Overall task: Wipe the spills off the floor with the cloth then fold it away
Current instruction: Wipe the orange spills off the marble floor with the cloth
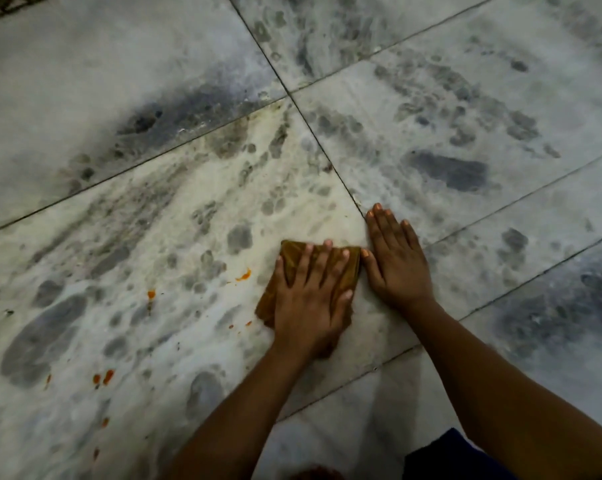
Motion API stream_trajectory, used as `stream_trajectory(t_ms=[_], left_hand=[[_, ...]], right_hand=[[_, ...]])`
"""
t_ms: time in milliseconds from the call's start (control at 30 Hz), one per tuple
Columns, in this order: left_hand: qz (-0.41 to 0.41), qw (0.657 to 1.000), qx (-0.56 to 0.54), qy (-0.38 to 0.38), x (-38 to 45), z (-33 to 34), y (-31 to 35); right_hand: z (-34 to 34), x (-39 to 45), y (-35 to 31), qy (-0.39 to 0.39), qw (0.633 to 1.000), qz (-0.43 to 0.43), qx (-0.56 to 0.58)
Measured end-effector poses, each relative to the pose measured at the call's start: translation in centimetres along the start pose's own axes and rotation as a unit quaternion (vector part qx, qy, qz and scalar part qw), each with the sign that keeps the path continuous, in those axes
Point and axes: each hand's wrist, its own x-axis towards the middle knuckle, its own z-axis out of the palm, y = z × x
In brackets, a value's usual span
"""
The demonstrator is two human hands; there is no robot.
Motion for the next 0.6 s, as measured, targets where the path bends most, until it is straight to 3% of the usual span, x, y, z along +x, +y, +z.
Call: stream_trajectory(t_ms=[100, 233, 300, 467, 600], left_hand=[[0.005, 0.999, 0.021, -0.033, 4.1, -0.8, -1.6], [-0.056, 0.994, 0.007, -0.096, 12.8, -2.8, -3.3], [-0.064, 0.992, 0.013, -0.112, 13.4, -3.4, -2.4], [0.007, 0.998, -0.012, -0.053, 0.3, -0.7, 1.7], [0.033, 0.997, 0.032, -0.06, -5.3, -0.7, -2.2]], right_hand=[[0.1, 0.0, 0.0, 0.0, 1.0, 0.003, 0.005], [0.0, -0.3, -0.2, -0.002, 1.0, 0.008, 0.004], [-0.3, -0.2, -0.3, -0.003, 1.0, 0.012, 0.022], [-0.8, -0.3, -0.3, 0.018, 0.998, 0.016, 0.052], [-0.8, -0.6, -0.6, -0.003, 0.999, 0.019, 0.044]])
